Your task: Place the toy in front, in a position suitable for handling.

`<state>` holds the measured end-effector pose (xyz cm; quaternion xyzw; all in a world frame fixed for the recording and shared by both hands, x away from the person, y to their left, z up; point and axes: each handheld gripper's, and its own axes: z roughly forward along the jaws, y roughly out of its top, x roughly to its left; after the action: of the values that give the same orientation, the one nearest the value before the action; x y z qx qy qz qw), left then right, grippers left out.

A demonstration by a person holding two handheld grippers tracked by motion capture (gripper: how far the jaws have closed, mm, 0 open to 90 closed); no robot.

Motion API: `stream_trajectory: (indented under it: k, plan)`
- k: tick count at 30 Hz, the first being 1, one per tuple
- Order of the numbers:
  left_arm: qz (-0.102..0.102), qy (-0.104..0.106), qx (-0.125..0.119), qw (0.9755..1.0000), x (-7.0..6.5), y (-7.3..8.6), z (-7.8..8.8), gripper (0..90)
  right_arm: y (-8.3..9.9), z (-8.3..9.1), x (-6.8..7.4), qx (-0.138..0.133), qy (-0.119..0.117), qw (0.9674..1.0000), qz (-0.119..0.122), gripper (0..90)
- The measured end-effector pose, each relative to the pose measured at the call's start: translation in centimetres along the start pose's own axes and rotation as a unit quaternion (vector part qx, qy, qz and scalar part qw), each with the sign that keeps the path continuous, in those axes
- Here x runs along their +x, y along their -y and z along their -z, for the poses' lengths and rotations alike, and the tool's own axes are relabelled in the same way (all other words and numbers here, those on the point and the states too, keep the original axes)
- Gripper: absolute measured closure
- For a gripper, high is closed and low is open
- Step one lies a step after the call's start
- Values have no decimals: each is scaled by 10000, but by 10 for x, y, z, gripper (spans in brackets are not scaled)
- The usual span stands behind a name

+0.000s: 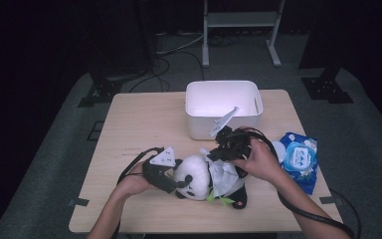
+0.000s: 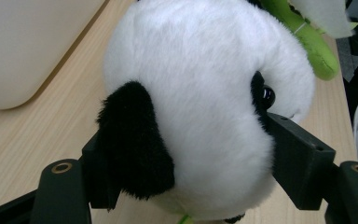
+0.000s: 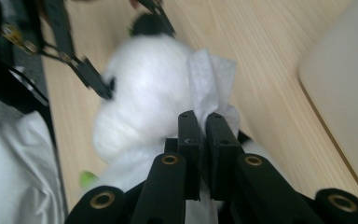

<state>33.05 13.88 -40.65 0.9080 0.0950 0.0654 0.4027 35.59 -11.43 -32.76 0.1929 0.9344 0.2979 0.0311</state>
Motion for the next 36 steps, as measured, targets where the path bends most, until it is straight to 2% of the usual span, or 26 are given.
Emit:
stream_trajectory:
  k: [3, 7, 12, 16, 19, 21, 24, 28, 36]
  plan:
    - [-9, 21, -21, 10000, 0, 0, 0, 273, 11, 2, -6, 39, 61, 9999, -106, 851]
    - [16, 64, 13, 10000, -2, -4, 1, 246, 26, 6, -7, -110, -56, 9997, -220, 851]
    - [408, 249, -92, 9988, -1, -8, 4, 154, 36, 6, -1, -180, -133, 9994, -263, 852]
    - [537, 437, -66, 9976, -2, -9, 1, 103, 41, 4, 6, -175, -376, 9986, -325, 851]
    - [486, 511, -87, 9975, -3, -10, 0, 121, 42, 5, 12, -67, -433, 9988, -240, 848]
    - [399, 507, -72, 9979, -6, -10, 0, 176, 41, 6, 14, 6, -458, 9989, -138, 839]
    - [318, 466, 2, 9984, -8, -11, 1, 201, 38, 9, 17, 111, -478, 9988, -11, 809]
    - [350, 481, -46, 9982, -8, -9, 1, 200, 34, 11, 18, 231, -518, 9983, 96, 783]
    - [296, 471, -49, 9984, -10, -10, 0, 199, 33, 12, 14, 315, -888, 9954, 155, 741]
